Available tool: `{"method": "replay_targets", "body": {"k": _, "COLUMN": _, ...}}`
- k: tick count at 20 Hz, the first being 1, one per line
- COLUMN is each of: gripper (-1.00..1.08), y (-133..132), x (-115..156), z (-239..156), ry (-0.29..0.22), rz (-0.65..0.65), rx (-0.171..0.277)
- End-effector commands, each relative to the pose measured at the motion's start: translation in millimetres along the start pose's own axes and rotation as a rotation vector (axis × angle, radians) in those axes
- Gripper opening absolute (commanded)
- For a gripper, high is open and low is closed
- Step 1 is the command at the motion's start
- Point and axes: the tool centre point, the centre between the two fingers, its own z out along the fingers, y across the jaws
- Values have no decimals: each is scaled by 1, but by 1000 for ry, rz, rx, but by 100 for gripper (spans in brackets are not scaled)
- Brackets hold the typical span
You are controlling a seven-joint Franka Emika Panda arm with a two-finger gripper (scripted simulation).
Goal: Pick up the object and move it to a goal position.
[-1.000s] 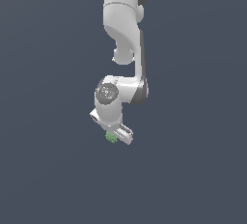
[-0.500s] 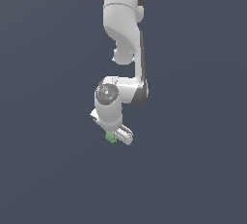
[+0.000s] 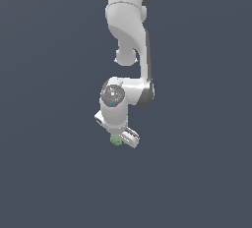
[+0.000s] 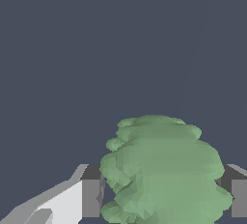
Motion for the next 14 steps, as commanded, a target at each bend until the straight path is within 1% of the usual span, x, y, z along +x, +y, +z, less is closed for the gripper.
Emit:
{"method": "replay_targets", "body": {"k": 1, "gripper": -100, "y": -13, "x": -5, "z": -5, "ry": 0, "rz": -2, "rx": 1}}
{"method": "replay_targets", "body": {"k": 6, "gripper": -100, "y": -52, "x": -18, "z": -21, "ry": 1, "rz": -2, "rx": 0}}
{"method": "replay_targets", "body": {"k": 14, "gripper": -100, "y": -125, "x": -43, "z": -51, "ry": 1, "rz": -2, "rx": 0}}
